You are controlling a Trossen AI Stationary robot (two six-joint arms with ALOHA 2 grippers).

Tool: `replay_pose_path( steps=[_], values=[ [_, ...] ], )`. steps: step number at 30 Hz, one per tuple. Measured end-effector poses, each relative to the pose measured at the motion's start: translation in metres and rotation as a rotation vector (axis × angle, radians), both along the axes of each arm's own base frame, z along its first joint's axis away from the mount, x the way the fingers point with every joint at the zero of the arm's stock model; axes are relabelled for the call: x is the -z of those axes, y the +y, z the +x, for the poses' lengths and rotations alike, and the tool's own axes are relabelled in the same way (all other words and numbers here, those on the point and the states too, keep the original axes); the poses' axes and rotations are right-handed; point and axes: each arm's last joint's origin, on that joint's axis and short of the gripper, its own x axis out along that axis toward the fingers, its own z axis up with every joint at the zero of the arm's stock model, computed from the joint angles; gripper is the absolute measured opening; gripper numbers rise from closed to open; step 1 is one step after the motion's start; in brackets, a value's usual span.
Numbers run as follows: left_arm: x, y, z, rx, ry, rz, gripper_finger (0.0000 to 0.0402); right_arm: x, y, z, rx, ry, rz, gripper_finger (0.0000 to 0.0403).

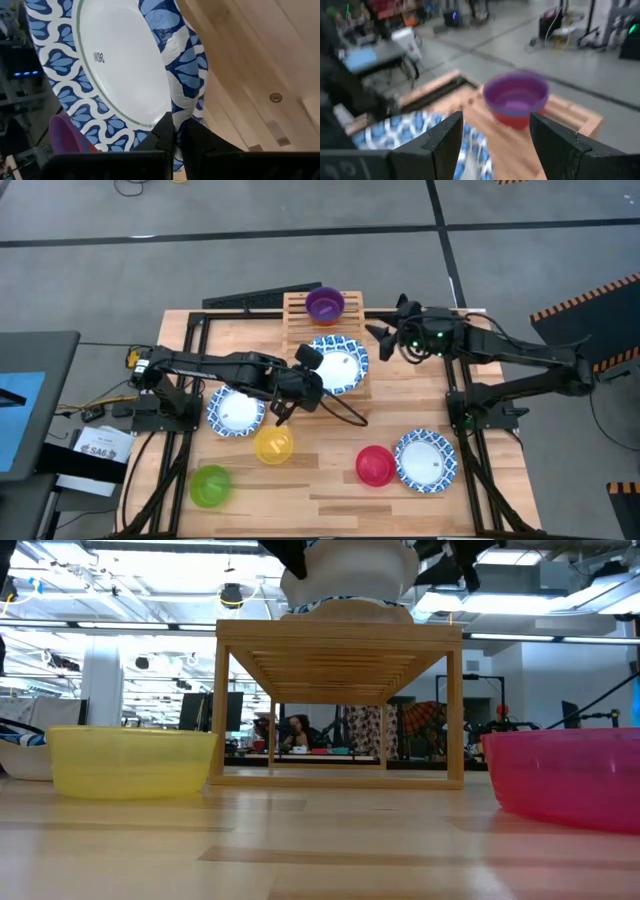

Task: Place and stack bowls onto a shelf
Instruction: Stack the blue patterned bowl on top of the blue patterned bowl on the shelf

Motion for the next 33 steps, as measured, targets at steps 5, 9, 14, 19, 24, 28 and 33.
replay_pose_path(
  steps=[5, 9, 14, 19, 24, 28, 33],
  values=[
    [0.000, 0.003, 0.000, -0.009, -0.001, -0.004, 0.0000, -0.014, 0.001, -0.015, 0.019, -0.083, -0.014, 0.0255],
    [0.000, 0.009, 0.001, -0.057, -0.019, -0.027, 0.0000, -0.023, 0.005, -0.029, 0.018, -0.132, -0.025, 0.0255],
    [0.000, 0.016, 0.003, -0.075, -0.032, -0.046, 0.0000, -0.028, 0.007, -0.038, 0.018, -0.163, -0.032, 0.0255],
    [0.000, 0.020, 0.003, -0.074, -0.029, -0.068, 0.0023, -0.028, 0.007, -0.039, 0.018, -0.161, -0.030, 0.0255],
    [0.000, 0.019, 0.003, -0.059, -0.028, -0.092, 0.0068, -0.025, 0.006, -0.036, 0.017, -0.142, -0.025, 0.0255],
    [0.000, 0.018, 0.004, -0.063, -0.046, -0.136, 0.0106, -0.025, 0.006, -0.035, 0.017, -0.139, -0.025, 0.0255],
    [-0.001, 0.018, 0.005, -0.080, -0.066, -0.151, 0.0143, -0.024, 0.006, -0.035, 0.016, -0.135, -0.024, 0.0255]
  ],
)
